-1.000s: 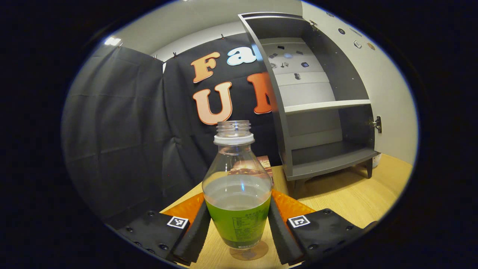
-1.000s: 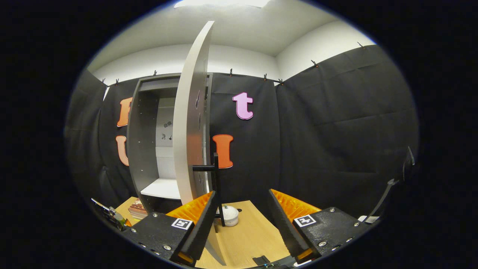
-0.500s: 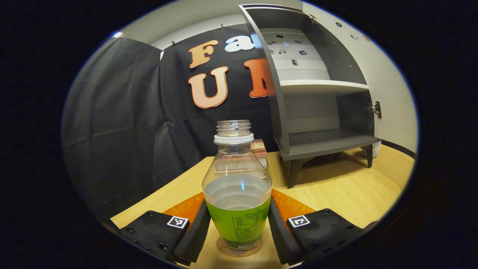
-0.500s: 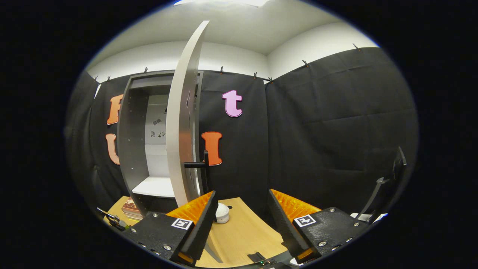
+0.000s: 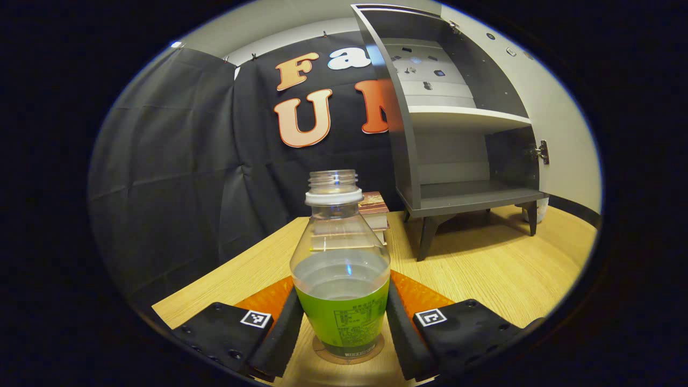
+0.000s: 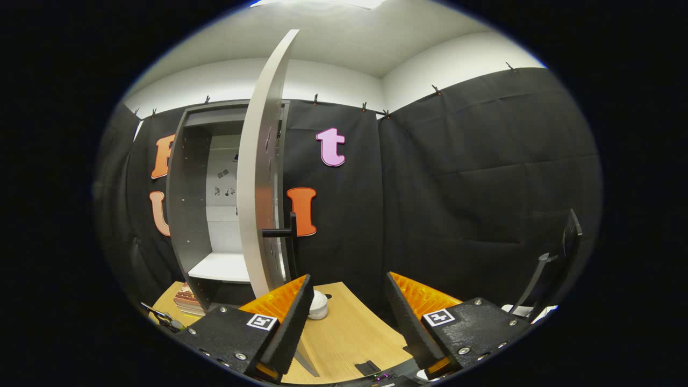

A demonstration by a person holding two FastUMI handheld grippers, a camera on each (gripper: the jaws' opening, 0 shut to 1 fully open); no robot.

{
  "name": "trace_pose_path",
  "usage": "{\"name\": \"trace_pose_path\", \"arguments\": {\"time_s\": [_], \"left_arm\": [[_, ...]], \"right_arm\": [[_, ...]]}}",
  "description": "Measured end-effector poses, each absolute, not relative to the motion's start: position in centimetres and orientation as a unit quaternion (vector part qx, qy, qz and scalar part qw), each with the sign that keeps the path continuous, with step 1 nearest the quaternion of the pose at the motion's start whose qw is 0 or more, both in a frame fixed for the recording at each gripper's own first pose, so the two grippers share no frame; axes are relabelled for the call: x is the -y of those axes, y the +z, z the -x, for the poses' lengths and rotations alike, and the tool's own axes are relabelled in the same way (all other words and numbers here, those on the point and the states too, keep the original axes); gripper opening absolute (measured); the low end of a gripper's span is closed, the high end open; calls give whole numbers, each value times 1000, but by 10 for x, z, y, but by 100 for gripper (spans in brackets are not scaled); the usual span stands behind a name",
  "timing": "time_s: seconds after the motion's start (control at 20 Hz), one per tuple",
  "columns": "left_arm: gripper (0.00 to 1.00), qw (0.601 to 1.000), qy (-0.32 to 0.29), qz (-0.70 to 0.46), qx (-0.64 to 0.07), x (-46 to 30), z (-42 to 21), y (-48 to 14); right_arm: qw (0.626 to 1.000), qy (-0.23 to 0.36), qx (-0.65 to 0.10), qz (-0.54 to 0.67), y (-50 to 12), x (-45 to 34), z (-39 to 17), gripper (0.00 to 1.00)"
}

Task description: Open the cabinet door with the right hand, grasp the bottle in the cabinet with the left hand and place it on the coaster, then close the cabinet door with the right hand.

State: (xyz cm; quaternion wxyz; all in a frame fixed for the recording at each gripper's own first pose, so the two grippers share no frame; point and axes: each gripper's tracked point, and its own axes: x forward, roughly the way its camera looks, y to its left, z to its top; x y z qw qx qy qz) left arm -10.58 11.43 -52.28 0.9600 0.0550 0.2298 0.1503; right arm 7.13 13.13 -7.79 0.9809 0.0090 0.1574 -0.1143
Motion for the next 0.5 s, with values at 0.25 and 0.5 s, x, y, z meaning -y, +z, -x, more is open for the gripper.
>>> {"name": "trace_pose_path", "arguments": {"time_s": [0.25,0.5], "left_arm": [[85,957,141,-53,-248,-117,106,-525],[88,959,117,-63,-250,-114,102,-514]], "right_arm": [[981,-102,-163,-23,-84,-136,-72,83],[981,-95,-167,-30,-90,-132,-75,83]]}}
